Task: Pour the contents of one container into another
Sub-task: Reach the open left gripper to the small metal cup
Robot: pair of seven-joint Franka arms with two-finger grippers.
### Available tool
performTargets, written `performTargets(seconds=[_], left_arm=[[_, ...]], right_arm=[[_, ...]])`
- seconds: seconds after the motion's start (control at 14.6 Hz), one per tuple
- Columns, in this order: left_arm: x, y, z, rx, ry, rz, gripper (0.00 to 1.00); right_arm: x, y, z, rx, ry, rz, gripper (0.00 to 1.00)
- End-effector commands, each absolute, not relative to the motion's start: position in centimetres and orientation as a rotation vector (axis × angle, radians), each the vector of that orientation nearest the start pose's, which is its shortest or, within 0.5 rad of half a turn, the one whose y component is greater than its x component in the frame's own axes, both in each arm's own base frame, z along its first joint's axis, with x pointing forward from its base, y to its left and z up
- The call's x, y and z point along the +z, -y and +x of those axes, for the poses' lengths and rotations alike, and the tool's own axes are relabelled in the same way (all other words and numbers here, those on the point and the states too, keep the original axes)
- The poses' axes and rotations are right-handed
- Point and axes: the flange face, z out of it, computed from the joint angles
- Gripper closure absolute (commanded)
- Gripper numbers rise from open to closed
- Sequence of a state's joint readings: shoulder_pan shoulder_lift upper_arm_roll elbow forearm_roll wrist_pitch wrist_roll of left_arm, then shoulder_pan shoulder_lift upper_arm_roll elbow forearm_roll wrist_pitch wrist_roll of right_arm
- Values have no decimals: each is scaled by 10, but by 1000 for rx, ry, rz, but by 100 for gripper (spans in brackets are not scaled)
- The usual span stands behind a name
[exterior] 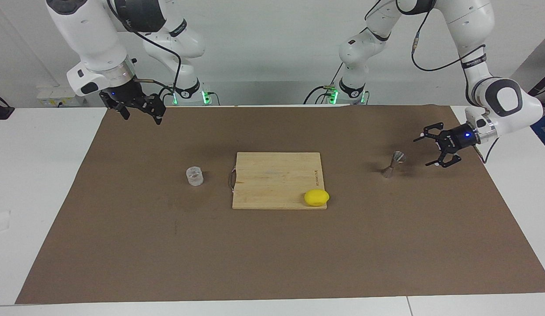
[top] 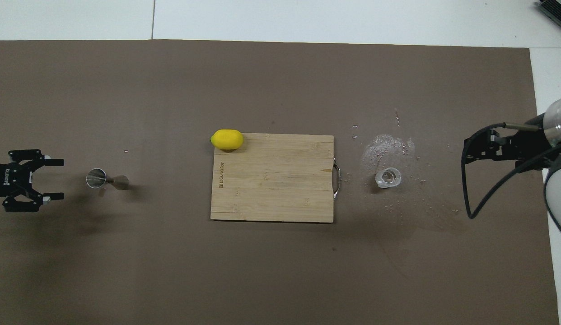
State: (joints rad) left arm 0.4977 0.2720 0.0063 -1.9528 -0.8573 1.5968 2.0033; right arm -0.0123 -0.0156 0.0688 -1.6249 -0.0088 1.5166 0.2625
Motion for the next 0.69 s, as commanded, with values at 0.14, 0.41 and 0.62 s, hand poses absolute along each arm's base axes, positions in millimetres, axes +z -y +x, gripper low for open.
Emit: performTargets(seconds=[0.14,0.41,0.62], left_arm=[[293,-184,507,892,1309,1650,0],[278,-155,505,993,1264,1541,0],[281,-152,505,1012,1247,1517,0]], right_arm=[[603,-26,538,117,-301,-3152,0],[605,-27,538,110,-301,-3151,0],[605,-26,538,112,-301,-3152,0]])
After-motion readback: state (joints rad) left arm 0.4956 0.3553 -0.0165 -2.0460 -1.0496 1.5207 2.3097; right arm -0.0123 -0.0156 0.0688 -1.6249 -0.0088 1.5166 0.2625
